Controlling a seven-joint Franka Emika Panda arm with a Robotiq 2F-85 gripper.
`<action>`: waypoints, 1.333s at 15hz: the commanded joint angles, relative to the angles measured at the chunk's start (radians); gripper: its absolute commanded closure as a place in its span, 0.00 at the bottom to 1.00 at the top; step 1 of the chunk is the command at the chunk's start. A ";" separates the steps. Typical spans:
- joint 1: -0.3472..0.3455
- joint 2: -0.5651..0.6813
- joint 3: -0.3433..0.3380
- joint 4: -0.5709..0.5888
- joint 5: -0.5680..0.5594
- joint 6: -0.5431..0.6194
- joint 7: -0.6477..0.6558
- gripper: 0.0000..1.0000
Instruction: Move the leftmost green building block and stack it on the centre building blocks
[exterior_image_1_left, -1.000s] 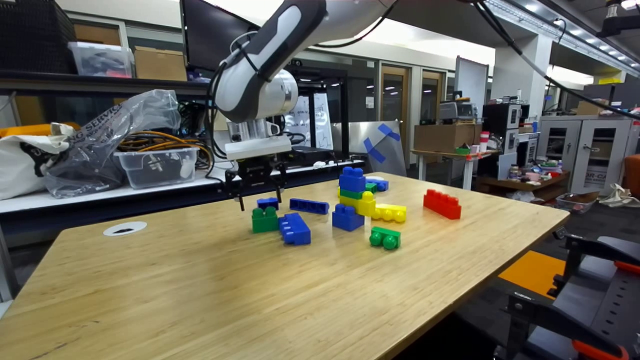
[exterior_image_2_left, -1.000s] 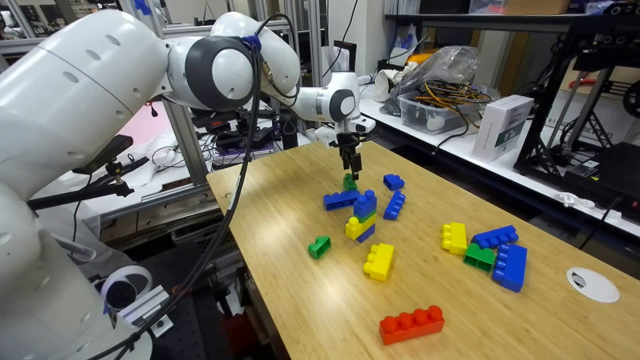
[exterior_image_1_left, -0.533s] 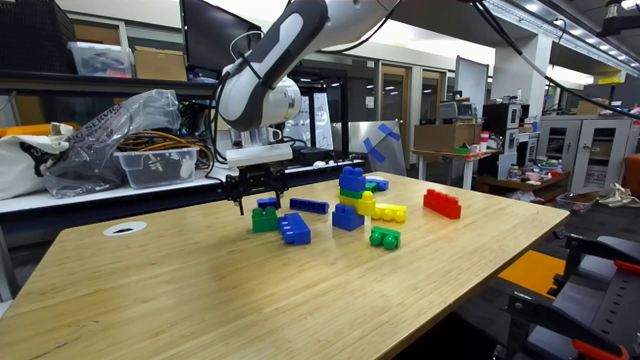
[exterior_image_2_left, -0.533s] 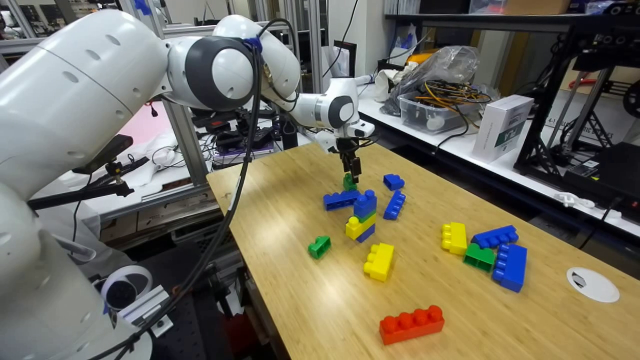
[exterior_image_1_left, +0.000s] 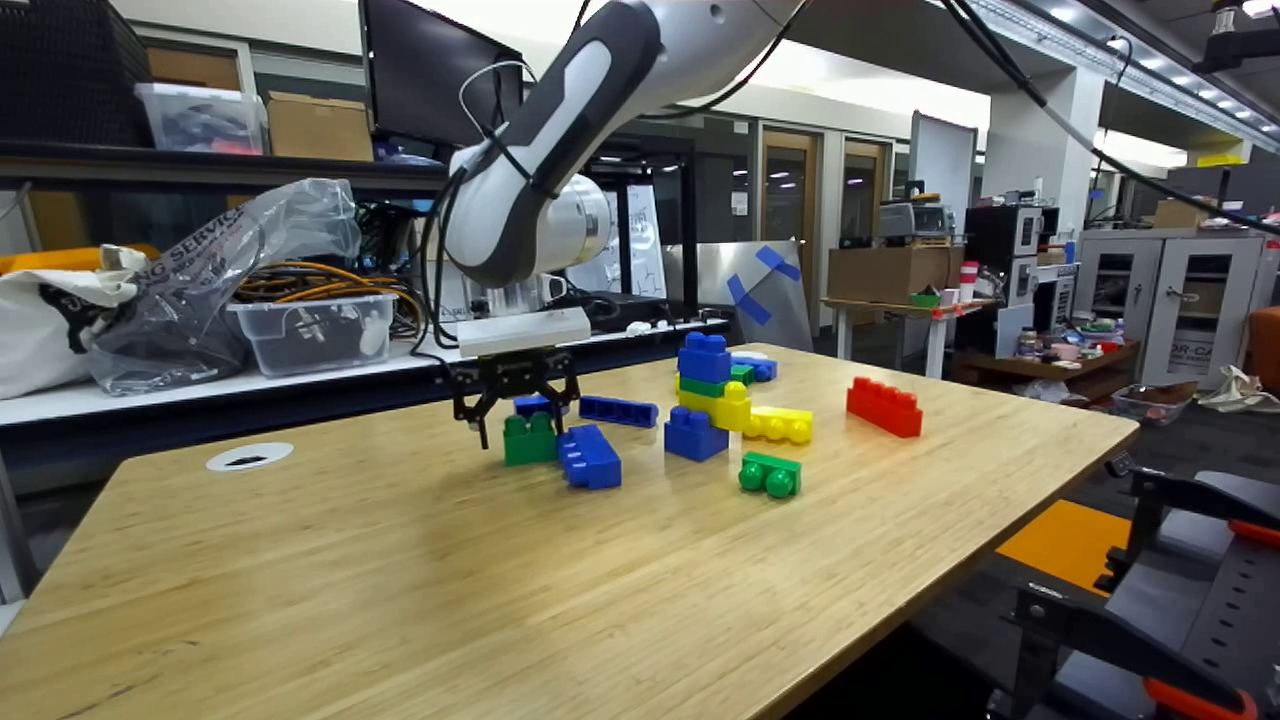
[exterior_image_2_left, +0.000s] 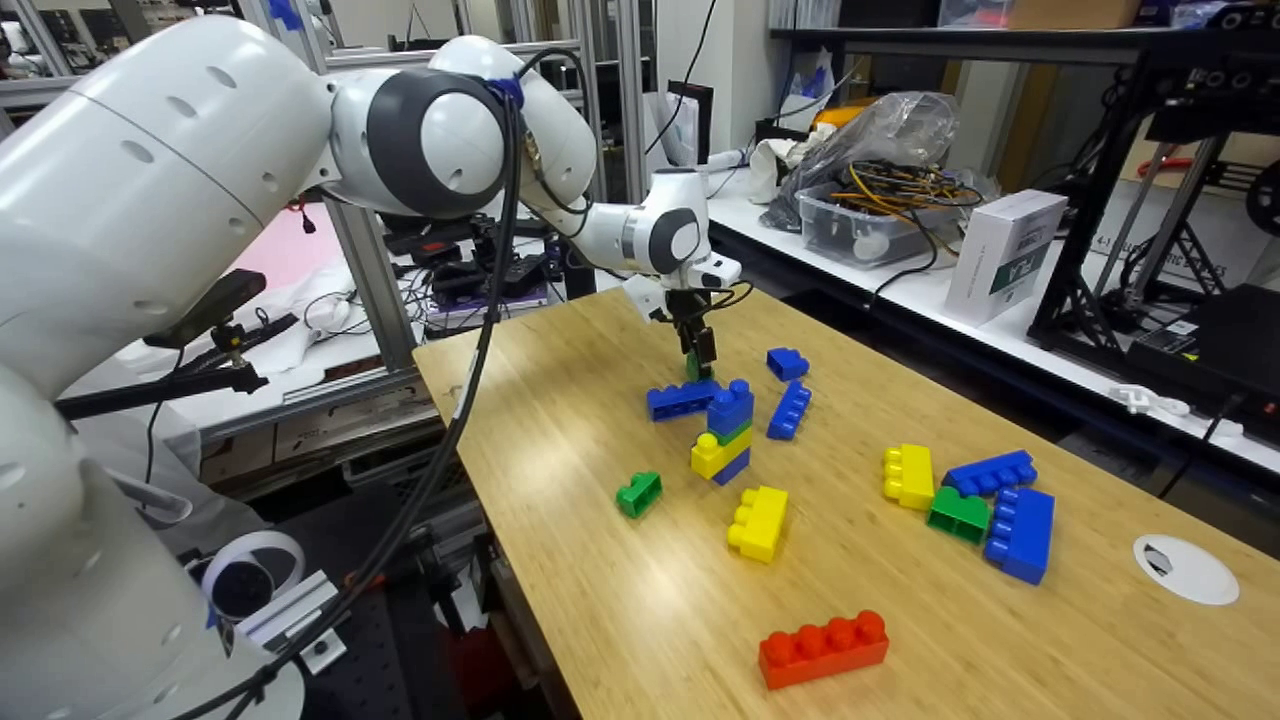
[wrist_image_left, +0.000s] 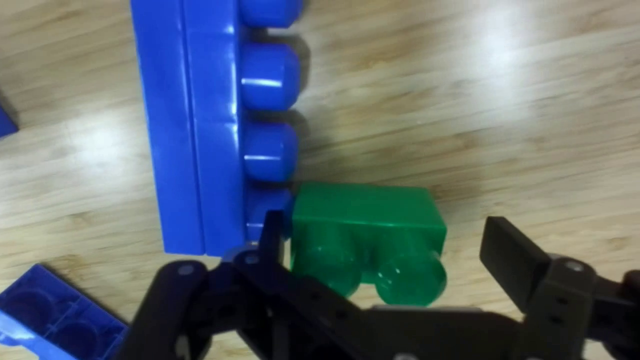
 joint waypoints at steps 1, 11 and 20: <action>0.005 -0.043 0.000 -0.084 -0.001 0.057 0.004 0.00; 0.014 -0.073 -0.008 -0.146 -0.001 0.098 0.016 0.55; 0.059 -0.239 -0.062 -0.221 -0.033 0.072 0.142 0.55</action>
